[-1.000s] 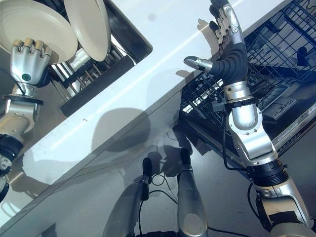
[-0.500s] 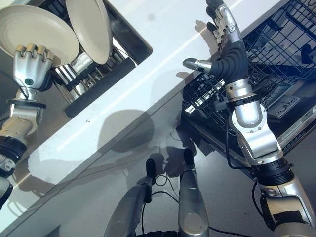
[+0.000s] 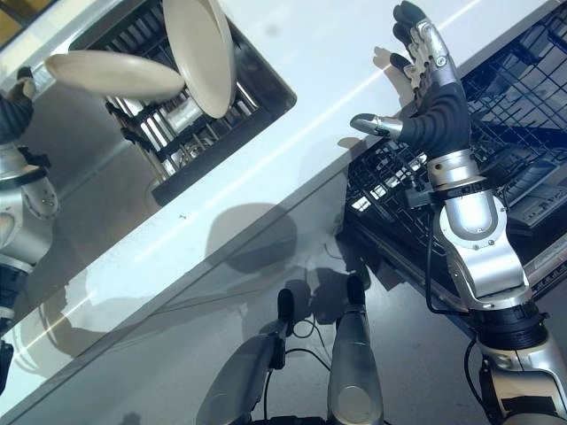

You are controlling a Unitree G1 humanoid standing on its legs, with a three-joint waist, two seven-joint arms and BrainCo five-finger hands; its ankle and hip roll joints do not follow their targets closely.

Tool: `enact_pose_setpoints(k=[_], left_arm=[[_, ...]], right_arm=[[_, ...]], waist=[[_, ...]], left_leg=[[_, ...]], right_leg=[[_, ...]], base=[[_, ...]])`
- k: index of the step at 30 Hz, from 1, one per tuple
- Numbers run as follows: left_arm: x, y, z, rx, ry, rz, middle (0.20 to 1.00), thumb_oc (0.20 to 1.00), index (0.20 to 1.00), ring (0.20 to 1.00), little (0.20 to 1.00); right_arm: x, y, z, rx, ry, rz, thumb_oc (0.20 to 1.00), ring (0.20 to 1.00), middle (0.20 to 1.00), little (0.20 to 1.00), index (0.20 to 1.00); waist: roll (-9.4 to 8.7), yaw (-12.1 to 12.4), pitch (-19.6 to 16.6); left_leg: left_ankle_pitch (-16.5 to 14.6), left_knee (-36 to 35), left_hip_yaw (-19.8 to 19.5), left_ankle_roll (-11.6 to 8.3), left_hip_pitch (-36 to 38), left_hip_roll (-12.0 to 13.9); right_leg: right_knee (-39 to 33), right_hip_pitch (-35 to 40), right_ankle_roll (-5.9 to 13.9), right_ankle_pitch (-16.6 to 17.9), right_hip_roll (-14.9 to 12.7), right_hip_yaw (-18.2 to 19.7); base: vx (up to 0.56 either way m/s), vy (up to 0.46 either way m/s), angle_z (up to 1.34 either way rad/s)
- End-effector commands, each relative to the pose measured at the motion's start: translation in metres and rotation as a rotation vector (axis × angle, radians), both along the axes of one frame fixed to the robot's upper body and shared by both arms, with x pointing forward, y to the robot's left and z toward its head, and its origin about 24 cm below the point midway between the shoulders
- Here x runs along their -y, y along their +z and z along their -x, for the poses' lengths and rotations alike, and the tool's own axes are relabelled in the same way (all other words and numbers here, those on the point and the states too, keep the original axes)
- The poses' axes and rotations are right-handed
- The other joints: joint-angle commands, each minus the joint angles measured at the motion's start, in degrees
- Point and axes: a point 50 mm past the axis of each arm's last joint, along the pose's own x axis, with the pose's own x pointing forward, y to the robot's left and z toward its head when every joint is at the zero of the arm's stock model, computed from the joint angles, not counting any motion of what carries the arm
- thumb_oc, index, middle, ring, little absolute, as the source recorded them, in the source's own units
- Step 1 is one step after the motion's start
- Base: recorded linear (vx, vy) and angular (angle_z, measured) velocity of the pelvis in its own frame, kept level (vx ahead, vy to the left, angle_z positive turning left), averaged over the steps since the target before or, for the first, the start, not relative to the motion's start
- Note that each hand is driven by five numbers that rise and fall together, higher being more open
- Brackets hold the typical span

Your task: Pick up plates and place into dishwasher.

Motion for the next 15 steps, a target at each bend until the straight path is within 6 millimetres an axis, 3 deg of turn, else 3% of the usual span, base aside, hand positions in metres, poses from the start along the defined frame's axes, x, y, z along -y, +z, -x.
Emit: enact_pose_setpoints(k=[1,8,15], left_arm=[[-0.014,0.018,0.018,0.107,0.038,0.0,0.2,0.2,0.2,0.2,0.2],[-0.011,0.019,0.031,0.102,-0.019,-0.024,0.2,0.2,0.2,0.2,0.2],[0.0,0.025,0.024,-0.061,0.023,-0.119,0.2,0.2,0.2,0.2,0.2]], right_arm=[[0.025,-0.049,-0.011,-0.264,-0.109,-0.03,1.0,1.0,1.0,1.0,1.0],[0.027,-0.053,-0.005,-0.282,-0.1,-0.031,1.0,1.0,1.0,1.0,1.0],[0.029,-0.048,-0.005,-0.304,-0.089,-0.013,1.0,1.0,1.0,1.0,1.0]], waist=[[-0.72,0.4,-3.3],[-0.45,1.0,-5.2],[0.06,0.1,-6.3]], left_leg=[[-4.0,4.0,0.1,1.75,1.3,-3.0],[-4.2,3.1,-0.5,1.62,2.8,-2.7],[-4.3,2.8,-0.5,1.35,3.8,-2.5]], right_leg=[[-6.2,4.7,-1.65,1.6,-1.2,-1.5],[-6.2,6.0,-1.61,0.8,-1.2,-1.9],[-6.1,6.7,-1.57,0.4,-0.7,-1.7]], base=[[0.0,0.0,0.0],[0.02,-0.018,0.04],[0.0,0.0,0.0]])
